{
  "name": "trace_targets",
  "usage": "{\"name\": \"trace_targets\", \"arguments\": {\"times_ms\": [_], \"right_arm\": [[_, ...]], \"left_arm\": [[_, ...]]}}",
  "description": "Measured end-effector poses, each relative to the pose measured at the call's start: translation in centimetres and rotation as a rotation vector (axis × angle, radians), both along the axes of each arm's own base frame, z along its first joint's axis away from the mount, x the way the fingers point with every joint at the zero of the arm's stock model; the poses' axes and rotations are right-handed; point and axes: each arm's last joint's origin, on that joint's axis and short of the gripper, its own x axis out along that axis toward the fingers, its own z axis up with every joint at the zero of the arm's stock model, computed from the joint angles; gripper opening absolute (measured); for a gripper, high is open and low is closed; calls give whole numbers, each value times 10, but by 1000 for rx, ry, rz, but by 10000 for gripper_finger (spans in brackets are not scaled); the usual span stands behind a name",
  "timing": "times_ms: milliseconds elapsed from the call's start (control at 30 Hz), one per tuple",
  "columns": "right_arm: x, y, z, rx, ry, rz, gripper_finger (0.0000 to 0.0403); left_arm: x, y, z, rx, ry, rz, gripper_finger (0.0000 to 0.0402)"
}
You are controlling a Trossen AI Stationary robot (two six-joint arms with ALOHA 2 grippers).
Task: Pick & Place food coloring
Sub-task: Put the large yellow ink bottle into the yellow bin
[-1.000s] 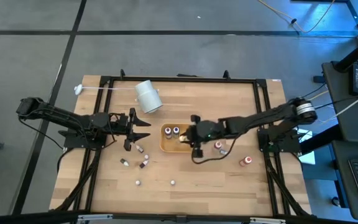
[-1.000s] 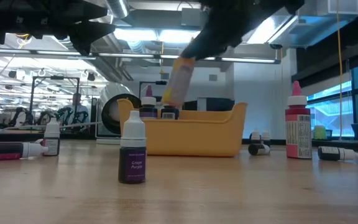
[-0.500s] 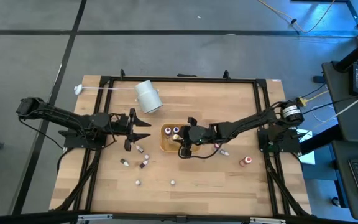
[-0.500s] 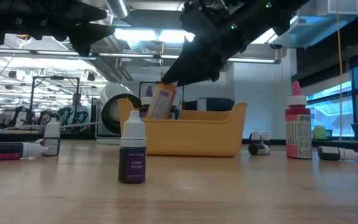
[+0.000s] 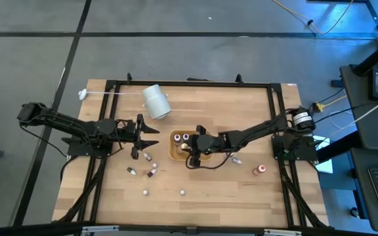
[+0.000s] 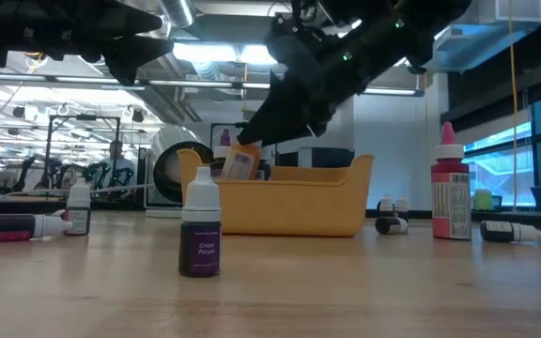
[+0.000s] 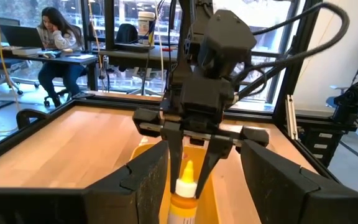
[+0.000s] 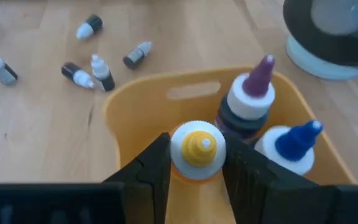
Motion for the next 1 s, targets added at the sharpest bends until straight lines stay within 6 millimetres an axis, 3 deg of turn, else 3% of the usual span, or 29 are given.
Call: {"name": "trace_targets", "arguments": {"times_ms": [200,533,1000], "right_arm": [[2,0,-7,-3,11,1,126],[2,-1,-6,0,4,-6,172],[-2,-2,-3,-54,48,33,176]], "left_arm": [[0,0,0,1,4,0,198],[0,0,0,1,4,1,198],[0,0,0,1,4,0,197]]}}
